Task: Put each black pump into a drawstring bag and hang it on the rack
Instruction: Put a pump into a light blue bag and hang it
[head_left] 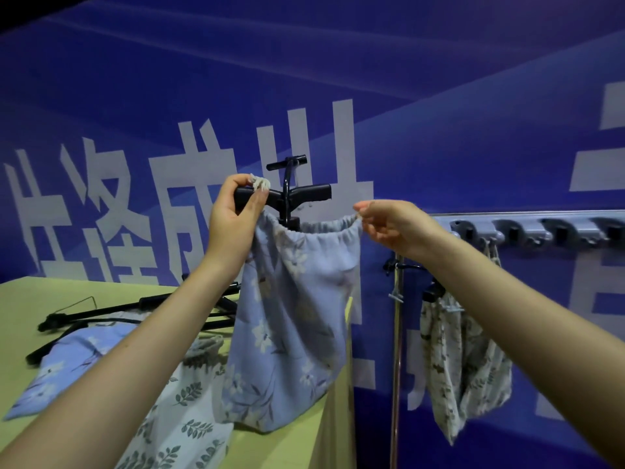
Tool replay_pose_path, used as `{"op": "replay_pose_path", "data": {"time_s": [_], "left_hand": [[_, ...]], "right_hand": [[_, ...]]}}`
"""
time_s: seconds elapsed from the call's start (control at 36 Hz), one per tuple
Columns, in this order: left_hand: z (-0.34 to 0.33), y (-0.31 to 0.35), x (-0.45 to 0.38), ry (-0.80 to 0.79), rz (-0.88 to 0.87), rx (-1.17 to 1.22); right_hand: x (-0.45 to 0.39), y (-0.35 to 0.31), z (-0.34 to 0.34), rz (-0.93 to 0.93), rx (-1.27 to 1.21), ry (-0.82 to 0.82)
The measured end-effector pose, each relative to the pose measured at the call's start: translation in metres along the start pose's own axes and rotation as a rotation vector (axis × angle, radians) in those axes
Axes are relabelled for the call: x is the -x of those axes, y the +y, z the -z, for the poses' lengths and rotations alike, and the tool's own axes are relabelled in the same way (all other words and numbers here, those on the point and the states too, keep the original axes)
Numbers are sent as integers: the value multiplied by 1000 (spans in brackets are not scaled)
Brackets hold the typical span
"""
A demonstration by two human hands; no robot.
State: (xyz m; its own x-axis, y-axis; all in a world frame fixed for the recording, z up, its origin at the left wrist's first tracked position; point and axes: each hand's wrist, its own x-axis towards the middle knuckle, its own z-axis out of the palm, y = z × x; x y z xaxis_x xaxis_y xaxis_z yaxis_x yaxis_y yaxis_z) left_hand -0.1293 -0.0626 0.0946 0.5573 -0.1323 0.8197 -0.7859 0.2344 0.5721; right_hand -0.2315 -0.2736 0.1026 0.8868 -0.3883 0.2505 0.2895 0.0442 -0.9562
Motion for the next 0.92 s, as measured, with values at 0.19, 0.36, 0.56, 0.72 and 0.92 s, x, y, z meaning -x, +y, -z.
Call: {"op": "replay_pose_path", "data": {"time_s": [0.19, 0.36, 0.56, 0.72, 0.92], "left_hand": [[-7, 8, 2, -69, -25, -4], [-9, 9, 3, -68, -45, -7], [-8, 12, 5, -74, -60, 5], [-12, 13, 7, -28, -89, -31], [-17, 19, 10, -10, -147, -77]], "right_hand": [[-2, -33, -7, -95, -443, -139], [-2, -49, -26, 13, -73, -45], [-4, -48, -37, 166, 253, 80], [-2, -49, -49, 349, 527, 145], [4, -45, -59, 395, 722, 137]]}}
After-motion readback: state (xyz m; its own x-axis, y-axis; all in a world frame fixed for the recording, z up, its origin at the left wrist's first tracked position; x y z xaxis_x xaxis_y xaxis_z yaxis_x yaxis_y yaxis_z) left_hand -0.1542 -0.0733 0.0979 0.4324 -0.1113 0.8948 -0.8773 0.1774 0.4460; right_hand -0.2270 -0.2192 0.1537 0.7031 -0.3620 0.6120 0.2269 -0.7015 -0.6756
